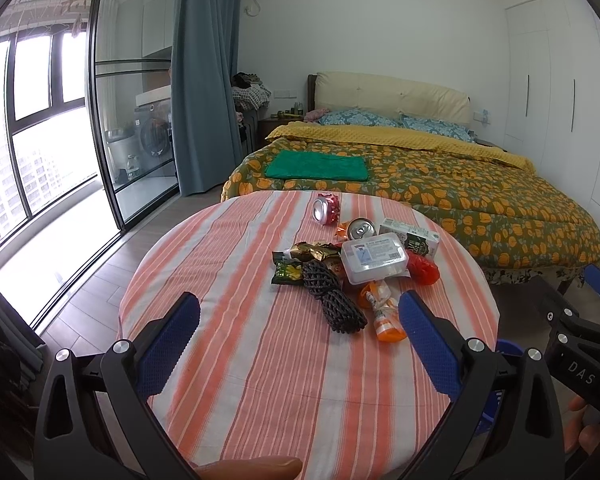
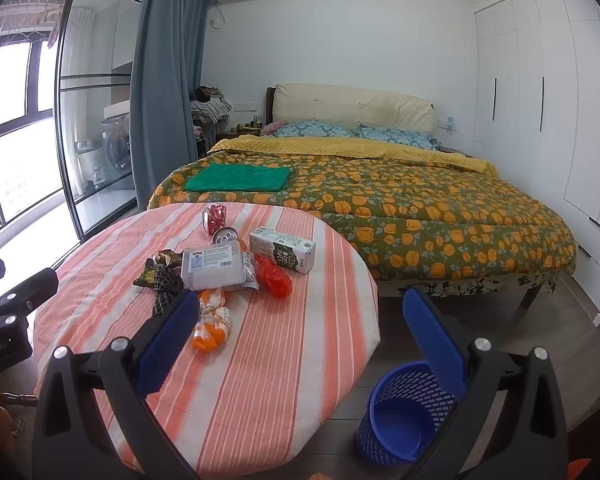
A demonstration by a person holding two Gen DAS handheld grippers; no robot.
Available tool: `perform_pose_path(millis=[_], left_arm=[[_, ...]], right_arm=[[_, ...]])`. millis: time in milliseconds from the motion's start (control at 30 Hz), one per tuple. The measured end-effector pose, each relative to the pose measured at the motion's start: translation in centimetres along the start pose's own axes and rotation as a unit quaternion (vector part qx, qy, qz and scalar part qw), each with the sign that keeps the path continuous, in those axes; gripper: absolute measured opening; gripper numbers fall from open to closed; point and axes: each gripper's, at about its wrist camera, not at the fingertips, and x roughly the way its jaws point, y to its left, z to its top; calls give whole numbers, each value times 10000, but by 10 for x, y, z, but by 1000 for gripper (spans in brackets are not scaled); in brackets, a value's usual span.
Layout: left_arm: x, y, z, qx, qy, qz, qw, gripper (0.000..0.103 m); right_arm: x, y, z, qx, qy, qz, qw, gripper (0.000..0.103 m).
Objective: Collect trash
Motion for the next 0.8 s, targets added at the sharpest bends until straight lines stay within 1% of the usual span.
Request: perform_pose_path(millis=[800], left_arm=[[1, 0, 1, -15, 23, -5, 10000, 98]], right_arm=[[0, -1, -1, 4, 5, -4, 10000, 99]])
